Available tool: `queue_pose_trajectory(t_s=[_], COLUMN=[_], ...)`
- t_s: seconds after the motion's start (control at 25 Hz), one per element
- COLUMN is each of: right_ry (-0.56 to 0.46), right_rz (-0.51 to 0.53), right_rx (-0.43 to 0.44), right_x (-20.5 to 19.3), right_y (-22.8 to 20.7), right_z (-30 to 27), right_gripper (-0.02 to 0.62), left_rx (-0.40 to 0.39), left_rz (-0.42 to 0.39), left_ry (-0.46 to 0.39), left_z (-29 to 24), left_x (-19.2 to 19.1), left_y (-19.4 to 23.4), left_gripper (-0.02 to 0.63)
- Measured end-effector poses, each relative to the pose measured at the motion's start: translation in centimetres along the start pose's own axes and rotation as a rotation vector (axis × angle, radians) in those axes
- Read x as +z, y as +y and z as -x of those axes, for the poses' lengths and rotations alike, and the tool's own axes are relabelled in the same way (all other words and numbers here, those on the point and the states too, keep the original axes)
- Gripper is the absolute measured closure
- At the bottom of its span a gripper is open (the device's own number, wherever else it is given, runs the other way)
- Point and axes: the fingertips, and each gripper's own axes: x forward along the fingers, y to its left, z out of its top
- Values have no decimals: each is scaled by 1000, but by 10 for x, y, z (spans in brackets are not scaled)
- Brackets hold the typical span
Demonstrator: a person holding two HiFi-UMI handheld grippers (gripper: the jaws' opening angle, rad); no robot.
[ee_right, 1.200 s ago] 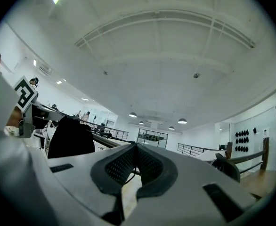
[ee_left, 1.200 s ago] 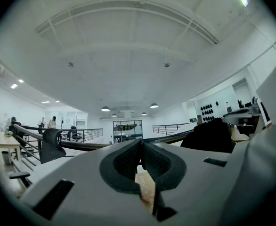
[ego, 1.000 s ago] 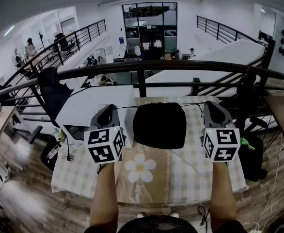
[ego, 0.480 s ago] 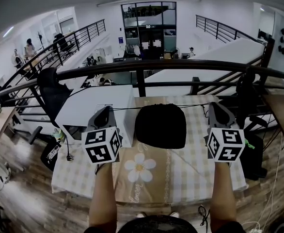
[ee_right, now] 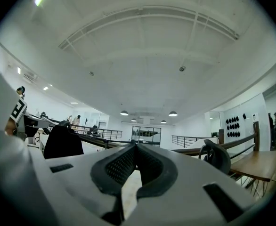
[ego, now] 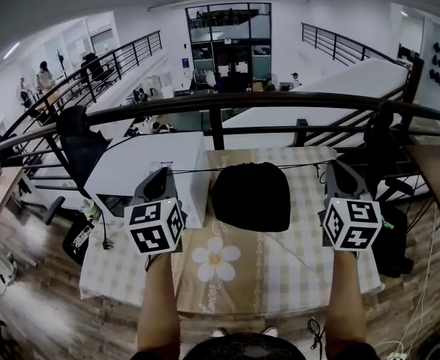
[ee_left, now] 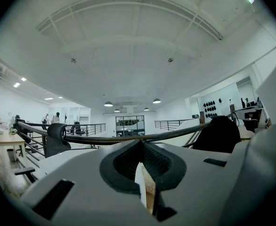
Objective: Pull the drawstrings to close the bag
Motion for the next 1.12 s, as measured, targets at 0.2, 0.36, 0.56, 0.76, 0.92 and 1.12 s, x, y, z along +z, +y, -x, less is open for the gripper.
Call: queue_pose_trajectory(t_s=[0.2,0.36,0.56,0.76,0.92,1.12], right_ry=[7,11,11,6,1,3], right_rz=[2,5,7,13,11,12], right_rx=[-10,-10,-6,-8,-12,-14], right_x=[-3,-3,-4,-2,0,-1], right_y=[0,1,0,0,-2,-4], right_z=[1,1,1,1,2,3], right_gripper=[572,572,572,572,572,572], left_rx=[-18,-16,-20,-21,-23,-25], left_rz=[5,1,3,4,4,2], left_ry=[14,18,27,23,18,26], left_z=[-1,0,-1,-2,-2,-2], left_x=[-4,-4,-8,-8,-6,-9], left_y=[-1,1,-1,0,-2,-4], left_gripper=[580,578,578,578,580,578])
